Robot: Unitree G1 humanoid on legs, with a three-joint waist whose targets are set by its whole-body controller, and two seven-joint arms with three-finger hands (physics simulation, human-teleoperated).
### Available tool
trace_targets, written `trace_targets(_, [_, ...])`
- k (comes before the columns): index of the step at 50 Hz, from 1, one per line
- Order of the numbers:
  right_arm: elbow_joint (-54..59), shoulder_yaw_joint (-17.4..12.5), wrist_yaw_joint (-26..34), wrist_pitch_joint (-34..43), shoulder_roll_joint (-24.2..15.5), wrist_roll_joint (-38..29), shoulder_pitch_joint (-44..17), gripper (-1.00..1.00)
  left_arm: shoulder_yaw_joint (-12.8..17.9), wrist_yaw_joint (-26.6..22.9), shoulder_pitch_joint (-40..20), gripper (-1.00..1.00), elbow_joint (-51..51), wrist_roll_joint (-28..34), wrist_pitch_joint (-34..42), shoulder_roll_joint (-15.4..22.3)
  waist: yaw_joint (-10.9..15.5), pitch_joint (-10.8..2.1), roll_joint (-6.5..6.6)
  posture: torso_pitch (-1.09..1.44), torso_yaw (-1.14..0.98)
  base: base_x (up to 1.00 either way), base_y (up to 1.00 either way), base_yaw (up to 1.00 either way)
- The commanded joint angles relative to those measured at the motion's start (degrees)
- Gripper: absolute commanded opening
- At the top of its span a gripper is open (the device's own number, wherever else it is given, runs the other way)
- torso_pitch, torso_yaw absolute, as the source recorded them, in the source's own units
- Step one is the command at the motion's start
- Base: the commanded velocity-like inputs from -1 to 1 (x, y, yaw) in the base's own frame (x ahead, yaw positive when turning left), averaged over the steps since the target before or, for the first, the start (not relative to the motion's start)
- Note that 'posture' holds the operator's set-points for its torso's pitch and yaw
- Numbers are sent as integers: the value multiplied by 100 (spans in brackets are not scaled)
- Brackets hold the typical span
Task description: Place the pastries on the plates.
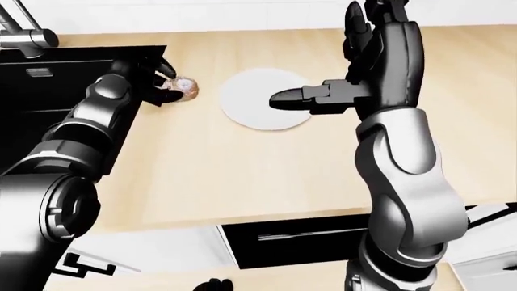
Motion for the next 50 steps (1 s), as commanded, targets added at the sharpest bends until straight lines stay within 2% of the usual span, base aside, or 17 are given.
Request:
trace_targets(1, [-167, -89, -17, -135, -62, 6, -129, 100, -20, -61, -324, -76, -240, -1, -153, 38, -23, -204, 4, 31, 0, 0, 0, 0])
trace_targets(4, [-219, -116, -33, -93, -80, 47, -120, 100, -37, -62, -422, -100, -247, 21, -166, 37, -32, -183, -8, 31, 0, 0, 0, 0])
trace_targets(24, [-314, -197, -144, -28, -194, 226, -144, 100, -54, -28, -952, -100, -263, 109, -235, -47, -73, -132, -58, 31, 0, 0, 0, 0])
trace_targets(38, [-537, -373, -321, 171, -394, 503, -125, 100, -34, -262, -1249, -100, -225, -121, -401, -567, -38, -114, -128, 31, 0, 0, 0, 0])
trace_targets(47, [-597, -434, -383, 229, -469, 625, -111, 100, -99, -442, -1145, -100, -188, -84, -539, -976, -13, -121, -174, 31, 0, 0, 0, 0])
trace_targets(50, [-562, -356, -413, 191, -463, 604, -125, 100, -116, -508, -1112, -100, -182, -60, -562, -1100, -6, -121, -190, 31, 0, 0, 0, 0])
